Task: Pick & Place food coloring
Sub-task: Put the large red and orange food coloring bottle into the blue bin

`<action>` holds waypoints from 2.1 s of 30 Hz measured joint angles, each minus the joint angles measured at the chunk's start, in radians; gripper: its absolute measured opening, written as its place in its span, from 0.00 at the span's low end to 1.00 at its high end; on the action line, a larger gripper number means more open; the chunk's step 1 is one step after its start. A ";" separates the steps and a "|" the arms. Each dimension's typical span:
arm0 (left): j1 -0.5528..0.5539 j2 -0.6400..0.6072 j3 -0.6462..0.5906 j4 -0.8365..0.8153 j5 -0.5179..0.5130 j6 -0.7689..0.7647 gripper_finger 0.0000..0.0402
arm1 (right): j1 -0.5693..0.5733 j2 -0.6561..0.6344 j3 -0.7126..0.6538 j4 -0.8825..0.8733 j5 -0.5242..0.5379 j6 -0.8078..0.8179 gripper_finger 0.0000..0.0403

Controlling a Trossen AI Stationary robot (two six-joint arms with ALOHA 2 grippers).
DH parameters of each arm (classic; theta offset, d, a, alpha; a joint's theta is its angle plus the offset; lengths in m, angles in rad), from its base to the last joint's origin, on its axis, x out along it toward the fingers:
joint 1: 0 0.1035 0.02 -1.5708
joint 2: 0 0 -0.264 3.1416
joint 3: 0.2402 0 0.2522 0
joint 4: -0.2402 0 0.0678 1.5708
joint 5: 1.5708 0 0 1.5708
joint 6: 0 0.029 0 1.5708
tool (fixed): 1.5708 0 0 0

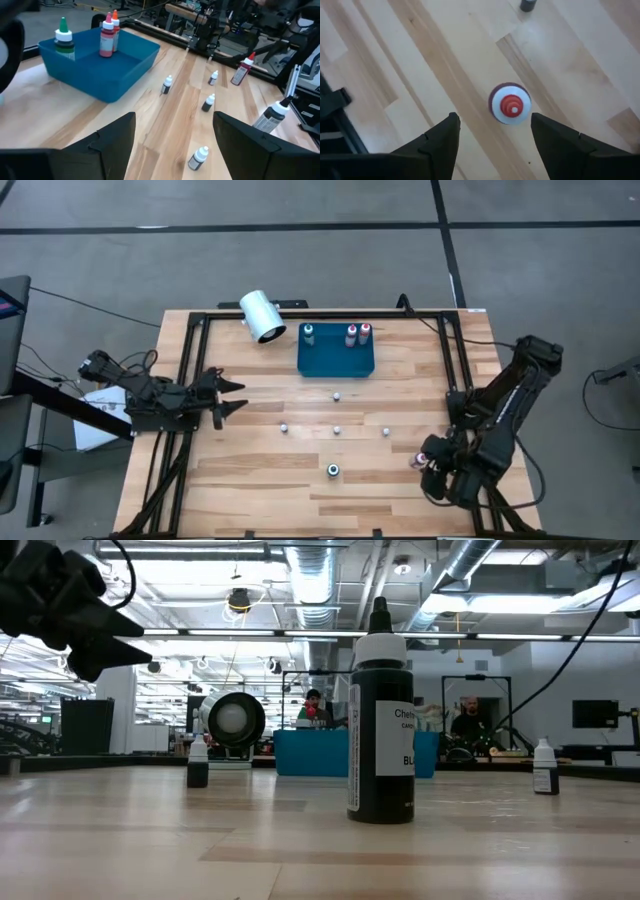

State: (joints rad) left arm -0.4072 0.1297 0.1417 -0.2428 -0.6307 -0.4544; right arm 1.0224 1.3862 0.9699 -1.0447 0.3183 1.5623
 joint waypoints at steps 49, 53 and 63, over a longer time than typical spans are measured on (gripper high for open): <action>0.000 -0.065 0.000 -0.037 0.091 0.024 0.64 | -0.089 0.074 0.000 -0.009 -0.082 0.016 0.25; 0.000 -0.065 0.000 -0.036 0.108 0.038 0.64 | -0.089 0.074 0.000 -0.011 -0.080 0.042 0.25; 0.000 -0.065 0.000 -0.036 0.095 0.093 0.64 | -0.089 0.074 0.000 -0.018 -0.077 0.114 0.25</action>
State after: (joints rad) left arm -0.4068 0.0647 0.1417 -0.2790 -0.5362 -0.3615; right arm 0.9333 1.4601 0.9703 -1.0630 0.2413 1.6764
